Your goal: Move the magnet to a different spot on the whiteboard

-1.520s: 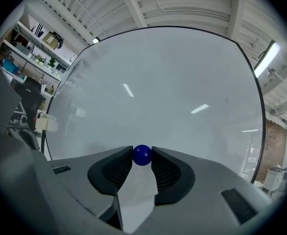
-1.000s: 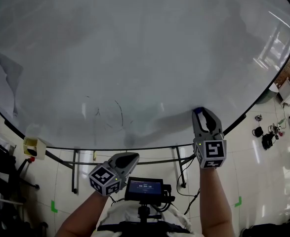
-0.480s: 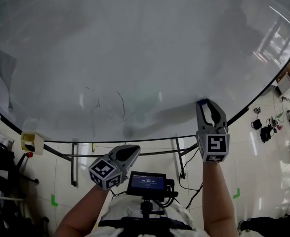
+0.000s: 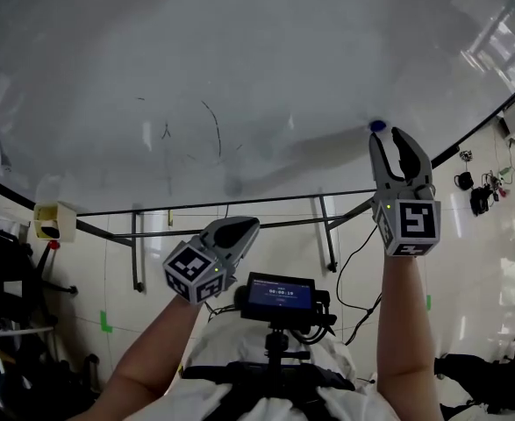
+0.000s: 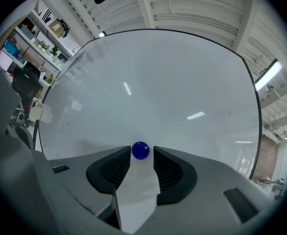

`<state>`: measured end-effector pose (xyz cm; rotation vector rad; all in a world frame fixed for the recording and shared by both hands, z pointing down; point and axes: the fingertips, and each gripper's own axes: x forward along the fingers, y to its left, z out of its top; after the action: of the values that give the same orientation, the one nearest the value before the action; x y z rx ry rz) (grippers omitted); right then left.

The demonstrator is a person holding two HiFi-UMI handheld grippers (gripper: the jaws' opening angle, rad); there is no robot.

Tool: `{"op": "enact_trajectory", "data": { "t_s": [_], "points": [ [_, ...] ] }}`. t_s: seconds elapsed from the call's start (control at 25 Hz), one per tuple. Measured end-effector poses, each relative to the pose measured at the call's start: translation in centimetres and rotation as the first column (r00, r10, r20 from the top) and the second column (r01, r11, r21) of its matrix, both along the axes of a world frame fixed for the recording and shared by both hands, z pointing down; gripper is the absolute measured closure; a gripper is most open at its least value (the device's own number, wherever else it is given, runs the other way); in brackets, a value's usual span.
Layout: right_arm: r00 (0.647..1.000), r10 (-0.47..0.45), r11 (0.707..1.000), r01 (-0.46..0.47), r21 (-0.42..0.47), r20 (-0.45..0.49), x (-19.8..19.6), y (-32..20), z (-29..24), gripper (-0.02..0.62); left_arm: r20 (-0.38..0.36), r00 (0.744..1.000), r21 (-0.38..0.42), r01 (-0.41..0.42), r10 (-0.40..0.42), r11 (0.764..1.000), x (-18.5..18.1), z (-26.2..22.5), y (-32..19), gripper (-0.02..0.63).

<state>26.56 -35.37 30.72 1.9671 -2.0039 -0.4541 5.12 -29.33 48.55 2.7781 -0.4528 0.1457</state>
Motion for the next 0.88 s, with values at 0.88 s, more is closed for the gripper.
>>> {"op": "enact_trajectory", "data": {
  "t_s": [0.88],
  "points": [
    [0.831,-0.316,0.924,0.380,-0.052,0.457,4.4,15.2,6.7,0.563,0.040,0.991,0.045,0.124,-0.126,0.991,7.1,-2.4,10.1,0.600]
  ]
}}
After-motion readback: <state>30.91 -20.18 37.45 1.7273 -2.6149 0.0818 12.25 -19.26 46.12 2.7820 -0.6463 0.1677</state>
